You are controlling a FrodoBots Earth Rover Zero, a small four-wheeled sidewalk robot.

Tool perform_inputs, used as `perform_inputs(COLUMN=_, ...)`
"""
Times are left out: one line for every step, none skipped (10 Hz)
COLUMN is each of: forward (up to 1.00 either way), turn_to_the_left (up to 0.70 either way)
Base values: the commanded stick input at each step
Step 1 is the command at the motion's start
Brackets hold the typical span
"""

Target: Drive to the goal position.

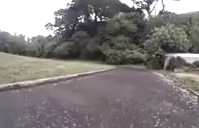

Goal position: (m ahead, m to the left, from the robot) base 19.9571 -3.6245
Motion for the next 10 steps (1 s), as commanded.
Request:
perform_inputs(forward=0.58, turn_to_the_left=-0.33)
perform_inputs(forward=0.57, turn_to_the_left=-0.40)
perform_inputs(forward=0.57, turn_to_the_left=-0.41)
perform_inputs(forward=0.57, turn_to_the_left=-0.42)
perform_inputs(forward=0.57, turn_to_the_left=-0.35)
perform_inputs(forward=0.57, turn_to_the_left=-0.29)
perform_inputs(forward=0.57, turn_to_the_left=-0.39)
perform_inputs(forward=0.57, turn_to_the_left=-0.40)
perform_inputs(forward=0.57, turn_to_the_left=-0.40)
perform_inputs(forward=0.57, turn_to_the_left=-0.40)
